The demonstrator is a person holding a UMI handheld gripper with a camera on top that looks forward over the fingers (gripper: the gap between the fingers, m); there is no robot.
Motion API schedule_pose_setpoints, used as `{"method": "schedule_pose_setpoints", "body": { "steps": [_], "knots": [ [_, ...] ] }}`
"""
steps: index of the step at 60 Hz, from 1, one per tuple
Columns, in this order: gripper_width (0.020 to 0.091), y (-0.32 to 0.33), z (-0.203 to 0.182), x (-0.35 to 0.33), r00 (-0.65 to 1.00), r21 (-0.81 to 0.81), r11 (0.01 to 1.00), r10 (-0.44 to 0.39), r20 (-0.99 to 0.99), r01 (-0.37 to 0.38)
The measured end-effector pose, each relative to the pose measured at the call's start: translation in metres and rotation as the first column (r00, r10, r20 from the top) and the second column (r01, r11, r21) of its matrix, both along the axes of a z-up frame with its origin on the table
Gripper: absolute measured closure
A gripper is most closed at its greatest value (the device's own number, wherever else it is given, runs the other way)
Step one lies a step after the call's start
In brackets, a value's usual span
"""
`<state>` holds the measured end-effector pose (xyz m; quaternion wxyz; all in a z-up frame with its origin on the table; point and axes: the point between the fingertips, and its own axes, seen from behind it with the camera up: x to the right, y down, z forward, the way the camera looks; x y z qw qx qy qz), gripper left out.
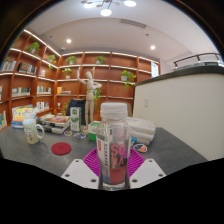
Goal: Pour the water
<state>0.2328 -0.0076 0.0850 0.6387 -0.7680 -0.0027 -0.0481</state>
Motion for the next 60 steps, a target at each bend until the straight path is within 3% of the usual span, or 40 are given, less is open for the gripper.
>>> {"method": "schedule_pose_setpoints", "body": {
  "steps": [14,23,33,40,52,60],
  "knots": [
    [0.0775,0.008,0.013,-0.052,0.962,-0.057,0.998,0.026,0.272,-0.011],
    [0.0775,0.038,0.017,-0.101,0.822,-0.135,0.991,0.094,0.562,-0.020],
    [0.0776,0.087,0.041,-0.154,0.488,-0.166,0.985,0.165,0.857,-0.042],
    [0.0775,0.108,0.060,-0.190,0.222,-0.148,0.988,0.155,0.963,-0.047],
    [0.0776,0.128,0.078,-0.234,-0.194,-0.160,0.985,0.146,0.970,-0.061],
    [0.0776,0.129,0.090,-0.265,-0.444,-0.120,0.987,0.062,0.894,-0.103]
  ]
}}
